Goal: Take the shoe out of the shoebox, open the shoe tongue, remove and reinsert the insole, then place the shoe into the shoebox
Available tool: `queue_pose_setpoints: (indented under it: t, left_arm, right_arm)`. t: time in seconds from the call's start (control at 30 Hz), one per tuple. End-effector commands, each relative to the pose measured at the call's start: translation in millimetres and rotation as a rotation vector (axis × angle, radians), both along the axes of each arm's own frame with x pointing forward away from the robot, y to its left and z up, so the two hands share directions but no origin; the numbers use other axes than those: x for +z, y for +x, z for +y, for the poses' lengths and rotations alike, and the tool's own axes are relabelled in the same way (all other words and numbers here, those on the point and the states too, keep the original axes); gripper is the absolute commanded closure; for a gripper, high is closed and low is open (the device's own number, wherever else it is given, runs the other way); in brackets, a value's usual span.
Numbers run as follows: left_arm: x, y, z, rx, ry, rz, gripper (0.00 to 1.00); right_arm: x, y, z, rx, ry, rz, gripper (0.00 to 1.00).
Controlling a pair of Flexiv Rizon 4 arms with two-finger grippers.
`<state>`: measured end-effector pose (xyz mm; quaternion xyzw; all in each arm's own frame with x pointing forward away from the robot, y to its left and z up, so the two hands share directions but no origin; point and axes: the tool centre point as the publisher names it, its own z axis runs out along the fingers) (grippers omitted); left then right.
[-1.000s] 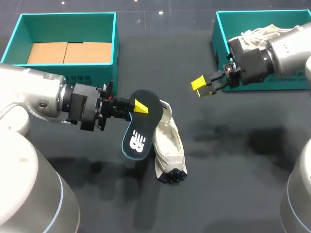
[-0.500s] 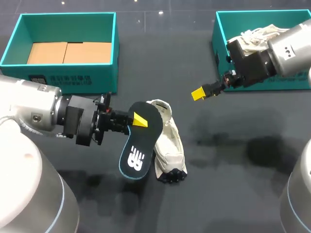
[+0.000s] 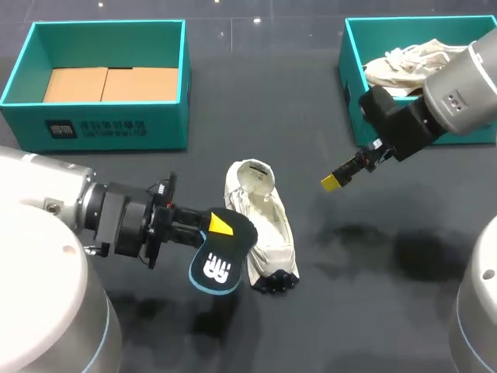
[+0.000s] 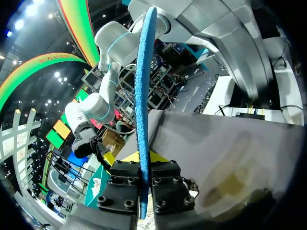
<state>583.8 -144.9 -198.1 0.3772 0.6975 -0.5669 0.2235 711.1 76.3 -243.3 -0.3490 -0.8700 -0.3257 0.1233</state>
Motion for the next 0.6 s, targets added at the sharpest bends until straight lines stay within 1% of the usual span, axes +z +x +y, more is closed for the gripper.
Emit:
queue_pose_setpoints:
  t: [0.03,0.17,0.23,0.27,0.3,0.37,0.4,0.43,0.47,0.5,0.53,0.6]
  left_arm:
    - [2,0.6,3,-0.005,0.002,0.000,1.00]
    - [2,0.6,3,-0.005,0.002,0.000,1.00]
    - [-1,0.9,-8,-0.003,0.008,0.028,1.00]
    - [-2,2.8,-9,0.001,-0.009,0.067,1.00]
    - [-3,5.1,-7,0.000,-0.034,0.107,1.00]
    - [-6,9.0,-2,0.004,-0.061,0.165,1.00]
    - [-9,10.0,-1,0.016,-0.067,0.181,1.00]
    - [-11,10.6,0,0.022,-0.068,0.194,1.00]
    - [-12,11.2,1,0.019,-0.089,0.218,1.00]
    - [-14,12.0,2,0.036,-0.096,0.239,1.00]
    - [-15,12.6,2,0.038,-0.098,0.249,1.00]
    - [-16,13.2,3,0.055,-0.107,0.273,1.00]
  right_arm:
    - [0,3.4,3,0.004,-0.005,0.005,0.00]
    - [0,3.4,3,0.004,-0.005,0.005,0.00]
    - [0,3.4,3,0.004,-0.005,0.005,0.00]
    - [0,3.4,3,0.004,-0.005,0.005,0.00]
    - [-4,1.3,4,0.025,-0.041,-0.023,0.00]
    - [-19,1.6,4,0.016,-0.107,0.018,0.00]
    - [-26,1.6,4,0.005,-0.162,0.028,0.00]
    - [-33,1.0,5,0.009,-0.164,0.037,0.00]
    - [-38,-0.9,5,0.031,-0.133,0.019,0.00]
    - [-43,-3.4,7,0.041,-0.151,0.001,0.00]
    - [-48,-4.9,8,0.044,-0.156,0.004,0.00]
    - [-56,-8.4,11,0.068,-0.148,-0.030,0.00]
